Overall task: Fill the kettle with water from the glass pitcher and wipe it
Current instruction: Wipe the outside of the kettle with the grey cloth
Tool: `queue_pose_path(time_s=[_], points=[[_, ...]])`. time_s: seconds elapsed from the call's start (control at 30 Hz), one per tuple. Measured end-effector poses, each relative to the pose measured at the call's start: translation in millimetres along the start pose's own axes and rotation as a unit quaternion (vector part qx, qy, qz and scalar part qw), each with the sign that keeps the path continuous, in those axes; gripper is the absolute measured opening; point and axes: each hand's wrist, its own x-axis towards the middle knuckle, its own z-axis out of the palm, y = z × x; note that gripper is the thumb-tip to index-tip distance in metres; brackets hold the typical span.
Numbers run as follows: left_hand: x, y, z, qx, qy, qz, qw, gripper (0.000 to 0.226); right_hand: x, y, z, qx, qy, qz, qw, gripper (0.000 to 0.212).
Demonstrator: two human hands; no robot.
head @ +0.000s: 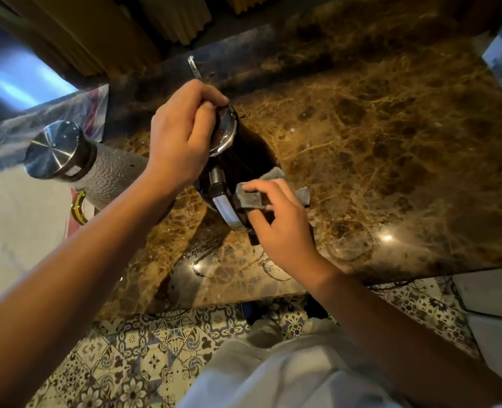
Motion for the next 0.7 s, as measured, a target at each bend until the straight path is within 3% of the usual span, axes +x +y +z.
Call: queue_pose_path(time_s=[0.17,0.27,0.37,0.47,0.7], points=[[0,-1,1,0.001,0.005,0.001,1.000,0.029,35,-23,0,-0.041,0.083,-0.071,0.993,0.024],[1,-1,1,0.000,0.007,0.002,1.000,0.028,31,-19,0,-0.053,0.068,-0.071,0.994,0.015],[1,-3,1,-0.003,0.009,0.002,1.000,0.027,2,9,-4,-0.092,0.007,-0.005,0.996,0.016],[1,-3,0,-0.007,0.008,0.002,1.000,0.028,-2,24,-10,-0.108,-0.005,0.079,0.991,0.014],[2,-3,1,-0.008,0.007,0.002,1.000,0.028,27,-27,-23,0.088,0.008,0.070,0.994,0.017]])
